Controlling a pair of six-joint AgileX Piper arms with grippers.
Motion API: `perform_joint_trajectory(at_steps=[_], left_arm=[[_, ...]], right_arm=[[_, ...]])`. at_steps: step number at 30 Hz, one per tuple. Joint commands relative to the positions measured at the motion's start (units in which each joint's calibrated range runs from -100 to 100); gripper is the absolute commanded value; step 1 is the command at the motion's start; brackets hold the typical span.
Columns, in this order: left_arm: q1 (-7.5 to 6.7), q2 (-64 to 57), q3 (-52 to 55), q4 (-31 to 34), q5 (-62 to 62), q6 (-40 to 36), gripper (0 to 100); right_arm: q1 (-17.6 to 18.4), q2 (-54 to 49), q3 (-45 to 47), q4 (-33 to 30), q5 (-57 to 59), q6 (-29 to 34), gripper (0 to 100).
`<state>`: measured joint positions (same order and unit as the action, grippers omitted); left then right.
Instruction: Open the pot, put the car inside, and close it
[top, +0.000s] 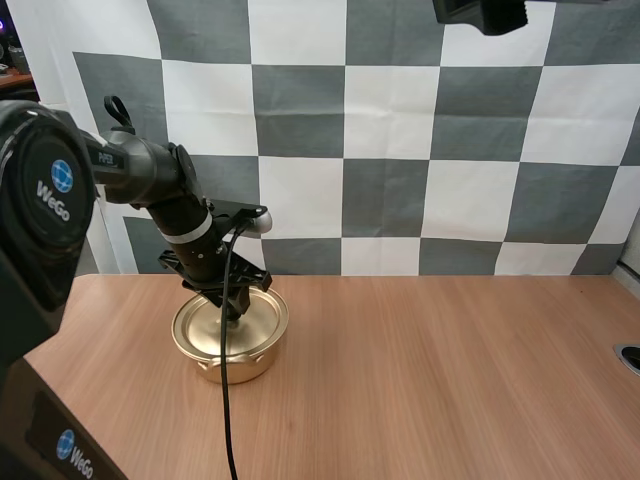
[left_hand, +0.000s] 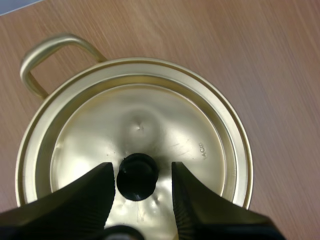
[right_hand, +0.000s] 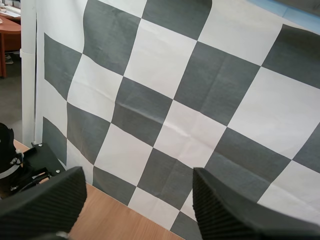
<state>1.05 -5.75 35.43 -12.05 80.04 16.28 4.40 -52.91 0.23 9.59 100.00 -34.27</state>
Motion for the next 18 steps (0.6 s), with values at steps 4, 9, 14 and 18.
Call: perform_joint_trajectory(at_steps=[4,9,14,18], left_arm=[[0.04,0.0,0.1,0.0,0.0,0.0,63],[0.04,0.0,0.1,0.3,-0.7,0.0,63],[0.04,0.0,0.1,0.3,-1.3,-0.1,63],[0.04,0.0,0.1,0.1,-3.7,-0.2,63]], right_arm=[[0.0,0.0,0.0,0.0,0.0,0.0,100],[0.0,0.0,0.0,0.0,0.0,0.0,100],[0.0,0.0,0.0,0.2,0.0,0.0,100],[0.0,0.0,0.0,1.1,0.0,0.0,100]])
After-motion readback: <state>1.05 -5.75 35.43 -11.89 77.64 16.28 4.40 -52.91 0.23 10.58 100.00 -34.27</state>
